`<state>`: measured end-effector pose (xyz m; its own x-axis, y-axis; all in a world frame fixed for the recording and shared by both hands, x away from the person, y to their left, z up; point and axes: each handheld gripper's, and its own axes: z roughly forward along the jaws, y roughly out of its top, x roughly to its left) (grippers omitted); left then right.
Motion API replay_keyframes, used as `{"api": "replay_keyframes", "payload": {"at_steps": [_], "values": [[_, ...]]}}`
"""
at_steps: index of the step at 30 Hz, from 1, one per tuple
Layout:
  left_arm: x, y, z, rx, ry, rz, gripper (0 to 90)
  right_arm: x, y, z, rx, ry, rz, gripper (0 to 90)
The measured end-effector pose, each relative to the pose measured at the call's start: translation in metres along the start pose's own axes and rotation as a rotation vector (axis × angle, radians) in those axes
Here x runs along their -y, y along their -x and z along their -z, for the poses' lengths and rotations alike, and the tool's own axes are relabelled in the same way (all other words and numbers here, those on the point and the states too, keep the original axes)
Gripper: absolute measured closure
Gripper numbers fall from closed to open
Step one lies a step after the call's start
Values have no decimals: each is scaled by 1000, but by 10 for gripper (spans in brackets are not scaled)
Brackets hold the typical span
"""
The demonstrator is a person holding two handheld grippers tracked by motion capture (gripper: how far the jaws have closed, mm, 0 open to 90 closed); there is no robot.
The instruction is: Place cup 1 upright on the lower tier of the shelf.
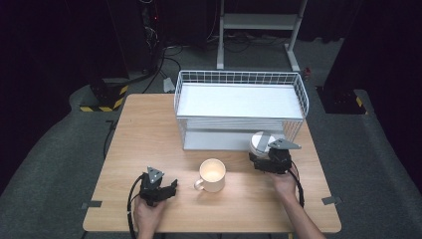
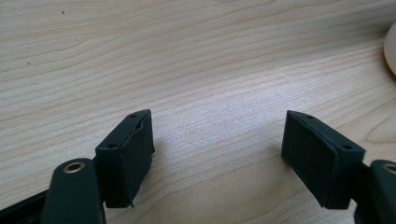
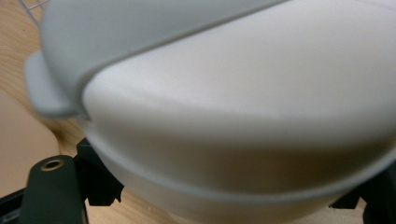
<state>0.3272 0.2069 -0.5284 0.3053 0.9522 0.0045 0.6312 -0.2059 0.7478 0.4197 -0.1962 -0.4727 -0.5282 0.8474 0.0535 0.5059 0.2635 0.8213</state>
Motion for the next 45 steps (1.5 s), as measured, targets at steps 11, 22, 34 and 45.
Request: {"api": "replay_keyframes", "payload": {"at_steps": [11, 22, 34, 45], "values": [[0, 0, 0, 1, -3, -4, 253, -10, 5, -11, 29, -11, -19, 188], [0, 0, 0, 1, -3, -4, 253, -7, 17, -23, 65, -13, -42, 188], [0, 0, 0, 2, -3, -3, 254, -14, 16, -32, 82, -27, -7, 188], [-1, 0, 0, 1, -4, -2, 254, -13, 23, -37, 64, -3, -36, 185]]}}
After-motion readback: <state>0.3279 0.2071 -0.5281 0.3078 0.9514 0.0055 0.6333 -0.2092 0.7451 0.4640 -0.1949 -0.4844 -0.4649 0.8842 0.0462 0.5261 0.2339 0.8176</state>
